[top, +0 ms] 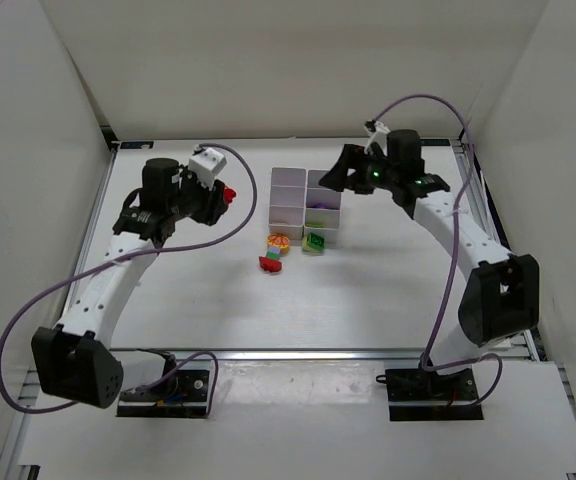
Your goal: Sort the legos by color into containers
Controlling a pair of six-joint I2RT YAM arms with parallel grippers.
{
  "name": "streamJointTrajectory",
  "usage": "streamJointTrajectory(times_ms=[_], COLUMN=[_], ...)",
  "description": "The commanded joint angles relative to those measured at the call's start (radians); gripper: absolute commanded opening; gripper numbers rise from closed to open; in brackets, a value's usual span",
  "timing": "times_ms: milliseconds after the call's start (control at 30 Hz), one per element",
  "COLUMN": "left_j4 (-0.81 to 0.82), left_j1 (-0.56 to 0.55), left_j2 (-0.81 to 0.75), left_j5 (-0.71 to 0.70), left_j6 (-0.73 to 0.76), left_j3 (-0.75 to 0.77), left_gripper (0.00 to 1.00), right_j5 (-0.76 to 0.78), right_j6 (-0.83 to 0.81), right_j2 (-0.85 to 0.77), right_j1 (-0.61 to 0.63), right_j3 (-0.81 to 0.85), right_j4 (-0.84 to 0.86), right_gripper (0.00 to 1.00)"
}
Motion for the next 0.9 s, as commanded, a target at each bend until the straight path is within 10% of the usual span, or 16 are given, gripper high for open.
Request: streamJointTrajectory(times_ms=[0,367,867], left_j4=[0.069,0.072,0.109], left_j1=[-0.038,-0.026,-0.024], left_j2=[-0.059,-0.079,-0.024], left_j5=[-0.151,-0.167,-0.121], left_j6=[-0.347,-0.431,-0.396], left_j3=[-0.011,0.067,0.105], left_gripper=[0.10,0.10,0.10], right_j5=[0.074,0.095,-0.053], right_j6=[0.105,0.244,0.341], right_j2=[0.069,0.370,0.408], right_j1=[0.114,0.305,0.391], right_j3=[0.113,0.516,0.559], right_j4=[0.055,0.094,0.196], right_gripper=[0.79,0.79,0.87])
